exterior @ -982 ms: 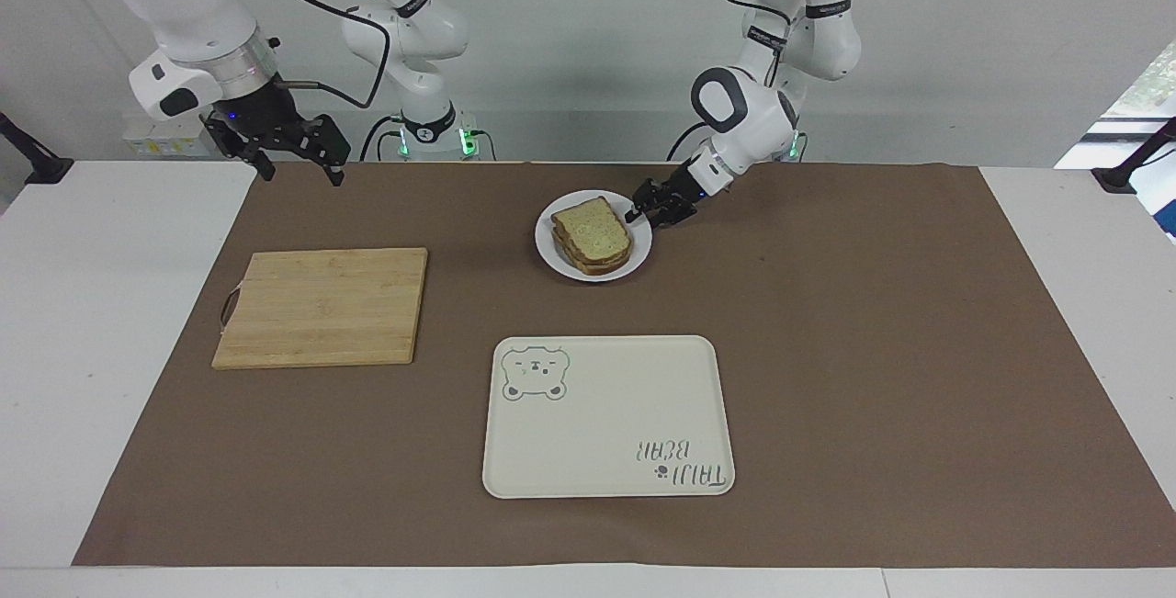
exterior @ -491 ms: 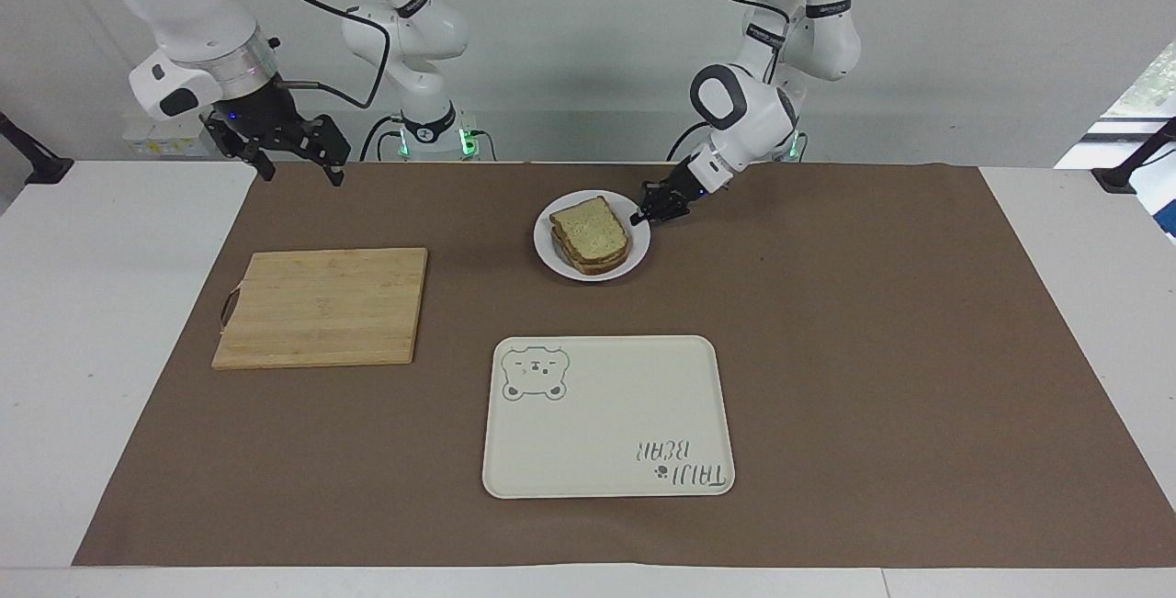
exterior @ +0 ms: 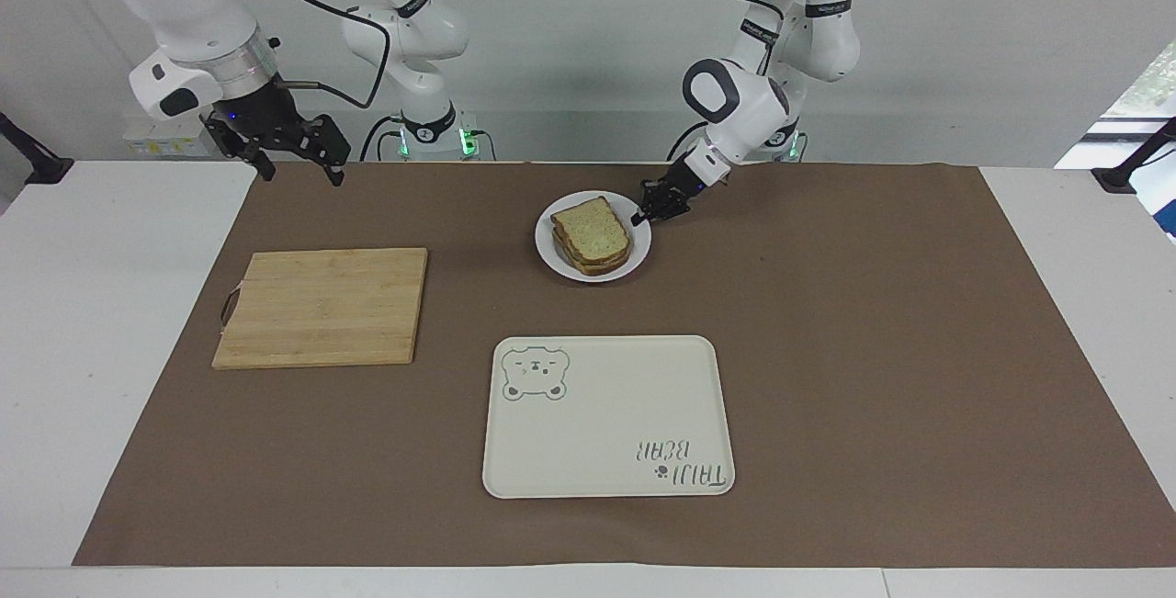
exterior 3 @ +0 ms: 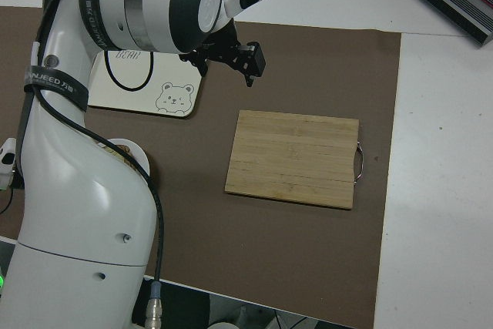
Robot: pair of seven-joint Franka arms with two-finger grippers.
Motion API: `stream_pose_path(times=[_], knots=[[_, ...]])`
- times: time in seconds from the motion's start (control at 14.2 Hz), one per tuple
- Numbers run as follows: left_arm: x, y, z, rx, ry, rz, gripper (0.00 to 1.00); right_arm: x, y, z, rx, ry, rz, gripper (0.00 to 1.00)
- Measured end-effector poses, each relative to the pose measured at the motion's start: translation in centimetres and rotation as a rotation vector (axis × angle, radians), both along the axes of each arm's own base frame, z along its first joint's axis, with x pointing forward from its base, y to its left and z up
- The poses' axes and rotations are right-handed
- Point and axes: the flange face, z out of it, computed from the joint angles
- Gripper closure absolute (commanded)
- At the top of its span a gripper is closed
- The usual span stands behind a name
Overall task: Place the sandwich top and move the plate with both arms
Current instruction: 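Slide the white plate with the left gripper onto the bear tray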
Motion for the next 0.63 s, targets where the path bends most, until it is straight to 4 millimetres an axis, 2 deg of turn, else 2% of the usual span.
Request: stream_pose_path(times=[0.14, 0.28, 0.63], knots=[[0.9, 0.4, 0.3, -0.036, 0.015, 0.016, 1.00, 0.0, 0.0, 0.0, 0.000, 0.000, 0.000, 0.00], [3.0, 1.4, 1.0, -0.106, 0.036, 0.046, 1.00, 0.0, 0.0, 0.0, 0.000, 0.000, 0.000, 0.00], [8.5, 6.7, 2.8, -0.325, 0.007, 0.062, 1.00, 0.0, 0.0, 0.0, 0.000, 0.000, 0.000, 0.00]])
